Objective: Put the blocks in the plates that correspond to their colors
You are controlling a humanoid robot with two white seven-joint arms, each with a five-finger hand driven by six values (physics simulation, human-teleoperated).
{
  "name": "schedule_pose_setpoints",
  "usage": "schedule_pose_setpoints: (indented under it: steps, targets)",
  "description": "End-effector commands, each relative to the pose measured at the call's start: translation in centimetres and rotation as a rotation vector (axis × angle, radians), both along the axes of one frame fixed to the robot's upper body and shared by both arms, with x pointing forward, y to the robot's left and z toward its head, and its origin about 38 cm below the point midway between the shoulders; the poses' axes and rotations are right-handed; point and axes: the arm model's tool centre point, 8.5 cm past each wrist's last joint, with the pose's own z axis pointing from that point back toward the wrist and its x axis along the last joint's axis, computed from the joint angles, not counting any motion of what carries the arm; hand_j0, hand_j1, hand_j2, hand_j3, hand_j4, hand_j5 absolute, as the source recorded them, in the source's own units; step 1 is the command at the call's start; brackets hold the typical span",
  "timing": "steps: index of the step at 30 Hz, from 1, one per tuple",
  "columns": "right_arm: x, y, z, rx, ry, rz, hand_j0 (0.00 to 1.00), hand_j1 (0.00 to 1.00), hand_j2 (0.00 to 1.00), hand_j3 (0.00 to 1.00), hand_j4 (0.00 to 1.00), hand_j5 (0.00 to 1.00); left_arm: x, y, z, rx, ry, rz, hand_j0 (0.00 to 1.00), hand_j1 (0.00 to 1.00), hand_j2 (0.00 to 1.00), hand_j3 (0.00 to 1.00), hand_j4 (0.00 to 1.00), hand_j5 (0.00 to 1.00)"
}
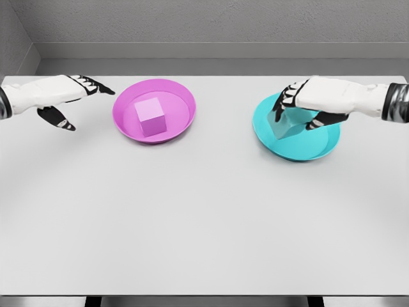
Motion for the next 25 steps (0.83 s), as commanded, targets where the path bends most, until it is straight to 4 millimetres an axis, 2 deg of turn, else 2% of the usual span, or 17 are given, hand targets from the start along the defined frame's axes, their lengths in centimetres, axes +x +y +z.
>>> schedule_pose_setpoints:
  steps: [1,2,4,5,10,13,14,17,19,25]
  targets:
    - [1.0,-2.2,0.0,0.033,0.016,-0.078,0.59,0.59,0.59,0.59,0.59,0.59,0.0,0.1,0.1,-0.005,0.002,0.003,1.0,1.0,1.0,1.0,1.0,1.0]
    - [1.4,-2.9,-0.3,0.041,0.023,-0.105,0.61,0.61,0.61,0.61,0.61,0.61,0.0,0.1,0.2,-0.005,0.001,0.005,1.0,1.0,1.0,1.0,1.0,1.0]
    - [1.6,-3.1,-0.3,0.045,0.024,-0.112,0.91,0.91,0.91,0.91,0.91,0.91,0.0,-0.1,-0.1,-0.006,0.006,0.0,1.0,1.0,1.0,1.0,1.0,1.0]
    - [1.5,-3.0,-0.3,0.043,0.024,-0.11,1.0,1.0,1.0,1.0,1.0,1.0,0.0,0.1,-0.1,-0.003,0.007,0.005,1.0,1.0,1.0,1.0,1.0,1.0]
    - [1.8,-2.0,-0.4,0.053,0.022,-0.092,1.0,1.0,1.0,1.0,1.0,1.0,-0.2,0.5,-0.5,-0.001,0.017,0.013,1.0,1.0,1.0,1.0,1.0,1.0]
    - [1.9,-2.4,-0.3,0.054,0.021,-0.104,1.0,1.0,1.0,1.0,1.0,1.0,-0.2,0.4,-0.5,-0.003,0.017,0.01,1.0,1.0,1.0,1.0,1.0,1.0]
    - [2.0,-3.1,-0.6,0.053,0.03,-0.125,1.0,1.0,1.0,1.0,1.0,1.0,-0.2,0.4,-0.5,-0.003,0.017,0.01,1.0,1.0,1.0,1.0,1.0,1.0]
    - [3.1,-9.4,0.9,0.128,0.008,-0.309,1.0,1.0,1.0,1.0,1.0,1.0,-0.2,0.2,-0.5,-0.004,0.017,0.004,1.0,1.0,1.0,1.0,1.0,1.0]
    - [3.3,-12.1,0.7,0.157,0.02,-0.392,1.0,1.0,1.0,1.0,1.0,1.0,-0.2,0.3,-0.5,-0.003,0.018,0.008,1.0,1.0,1.0,1.0,1.0,1.0]
    - [3.3,-11.9,0.5,0.152,0.022,-0.387,1.0,1.0,1.0,1.0,1.0,1.0,-0.3,0.4,-0.6,-0.003,0.02,0.01,1.0,1.0,1.0,1.0,1.0,1.0]
